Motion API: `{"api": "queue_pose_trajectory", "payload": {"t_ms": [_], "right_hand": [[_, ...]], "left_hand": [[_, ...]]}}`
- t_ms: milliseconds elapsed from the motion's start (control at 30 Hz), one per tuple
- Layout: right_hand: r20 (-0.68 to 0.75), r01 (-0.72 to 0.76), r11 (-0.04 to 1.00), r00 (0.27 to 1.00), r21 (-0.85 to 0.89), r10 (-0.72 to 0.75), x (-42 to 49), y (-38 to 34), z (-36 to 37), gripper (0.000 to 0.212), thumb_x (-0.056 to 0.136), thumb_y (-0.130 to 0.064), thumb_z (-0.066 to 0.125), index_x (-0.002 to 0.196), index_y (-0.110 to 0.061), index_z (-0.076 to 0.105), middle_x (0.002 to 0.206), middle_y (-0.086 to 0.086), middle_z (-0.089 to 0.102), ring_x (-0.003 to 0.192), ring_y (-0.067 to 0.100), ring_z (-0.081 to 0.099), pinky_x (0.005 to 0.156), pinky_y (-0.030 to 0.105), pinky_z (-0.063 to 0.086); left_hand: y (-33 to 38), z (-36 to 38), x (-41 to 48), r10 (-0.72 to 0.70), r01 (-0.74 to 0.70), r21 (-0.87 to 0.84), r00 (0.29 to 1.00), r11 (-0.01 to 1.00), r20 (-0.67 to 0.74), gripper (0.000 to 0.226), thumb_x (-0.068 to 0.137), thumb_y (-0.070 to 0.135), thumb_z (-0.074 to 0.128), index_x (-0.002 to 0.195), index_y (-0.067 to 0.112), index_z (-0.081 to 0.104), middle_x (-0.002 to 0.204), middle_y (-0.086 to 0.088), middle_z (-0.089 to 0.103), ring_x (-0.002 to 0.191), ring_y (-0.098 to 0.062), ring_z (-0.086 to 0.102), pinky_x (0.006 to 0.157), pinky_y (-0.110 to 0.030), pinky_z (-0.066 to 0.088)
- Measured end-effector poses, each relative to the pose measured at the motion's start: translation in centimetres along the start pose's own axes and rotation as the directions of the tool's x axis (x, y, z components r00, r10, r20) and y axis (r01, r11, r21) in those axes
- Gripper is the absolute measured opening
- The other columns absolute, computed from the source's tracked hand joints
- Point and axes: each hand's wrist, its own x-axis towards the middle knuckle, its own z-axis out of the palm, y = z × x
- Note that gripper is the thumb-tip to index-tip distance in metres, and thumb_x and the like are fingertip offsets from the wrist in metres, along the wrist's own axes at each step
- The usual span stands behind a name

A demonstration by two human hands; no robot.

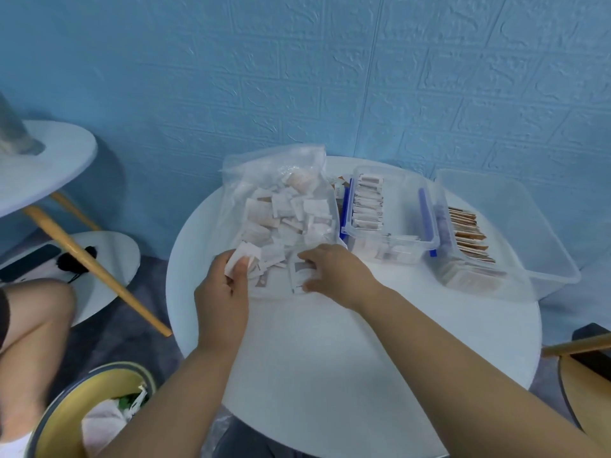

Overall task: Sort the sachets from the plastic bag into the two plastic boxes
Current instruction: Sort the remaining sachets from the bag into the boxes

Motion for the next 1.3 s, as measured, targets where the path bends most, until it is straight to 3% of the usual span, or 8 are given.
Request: {"api": "queue_pose_trajectory", "payload": {"t_ms": [133,267,433,700,867,1000,1167,1300], "right_hand": [[-0.113,0.036,0.974,0.994,0.225,-0.010,-0.3,-0.4,-0.9,0.037,0.082,-0.013,0.067,0.118,-0.018,0.061,0.109,0.001,0.059,0.096,0.015,0.053,0.079,0.020,0.041],[-0.092,0.037,0.748,0.995,0.663,0.033,-0.3,-2.1,-1.6,0.017,0.080,-0.010,0.071,0.091,-0.022,0.064,0.086,-0.005,0.064,0.074,0.014,0.059,0.068,0.021,0.053],[-0.087,0.029,0.654,0.995,0.756,0.057,0.3,-4.2,-1.3,0.023,0.074,-0.007,0.076,0.074,-0.019,0.056,0.072,-0.003,0.059,0.060,0.011,0.056,0.058,0.015,0.052],[-0.318,0.206,0.924,0.943,0.322,-0.100,0.7,-2.7,1.1,0.008,0.087,-0.017,0.063,0.090,-0.010,0.063,0.088,0.002,0.064,0.082,0.015,0.059,0.078,0.033,0.050],[-0.220,0.355,0.933,0.916,0.060,-0.335,1.1,-2.5,2.4,0.026,0.090,-0.016,0.056,0.115,-0.007,0.062,0.125,0.011,0.058,0.116,0.028,0.054,0.095,0.037,0.046],[0.016,0.382,0.916,0.924,-0.121,-0.383,2.7,-3.5,2.9,0.049,0.096,-0.032,0.045,0.141,-0.015,0.035,0.154,0.005,0.023,0.142,0.022,0.018,0.116,0.035,0.018],[0.100,0.377,0.896,0.926,-0.233,-0.364,2.3,-2.9,2.4,0.046,0.098,-0.036,0.038,0.143,-0.026,0.032,0.155,-0.004,0.018,0.144,0.017,0.010,0.115,0.031,0.011],[0.055,0.326,0.927,0.945,-0.184,-0.322,-0.3,-0.1,1.1,0.039,0.097,-0.032,0.042,0.136,-0.028,0.044,0.151,-0.008,0.028,0.139,0.012,0.025,0.111,0.027,0.024]], "left_hand": [[-0.6,0.2,0.0,-0.015,0.015,-0.034,1.000,0.999,0.003,0.028,0.096,0.021,0.044,0.115,0.006,0.057,0.100,0.006,0.056,0.089,-0.012,0.051,0.066,0.006,0.032],[-0.6,0.3,-0.1,0.012,-0.007,-0.088,0.998,0.996,0.060,0.032,0.095,0.028,0.040,0.115,0.011,0.057,0.101,0.009,0.058,0.088,-0.008,0.055,0.072,-0.002,0.038],[-0.7,0.0,-0.3,-0.005,0.043,-0.219,0.986,0.975,0.169,0.031,0.087,0.041,0.042,0.111,0.026,0.054,0.098,0.021,0.061,0.090,0.006,0.060,0.072,-0.008,0.048],[-1.3,0.2,1.3,-0.055,0.056,-0.066,0.998,0.996,0.014,0.022,0.092,0.025,0.055,0.113,0.019,0.055,0.094,0.015,0.057,0.081,-0.003,0.054,0.066,-0.001,0.038],[-1.5,0.6,3.4,-0.056,0.052,-0.048,0.994,0.997,-0.092,0.026,0.094,0.022,0.051,0.117,0.009,0.055,0.095,0.010,0.056,0.080,-0.007,0.051,0.062,-0.004,0.035],[-1.8,1.0,3.5,-0.048,0.041,-0.062,0.993,0.997,-0.108,0.028,0.093,0.020,0.052,0.118,0.007,0.055,0.101,0.007,0.056,0.089,-0.011,0.052,0.072,-0.011,0.036],[-1.6,0.6,3.3,-0.043,0.036,-0.077,0.995,0.996,-0.089,0.028,0.093,0.020,0.053,0.118,0.007,0.055,0.100,0.007,0.055,0.088,-0.009,0.052,0.067,0.002,0.035],[-1.7,0.5,2.9,-0.012,0.010,-0.077,1.000,0.997,-0.025,0.025,0.094,0.021,0.052,0.117,0.011,0.054,0.099,0.008,0.057,0.086,-0.010,0.055,0.067,0.003,0.036]]}}
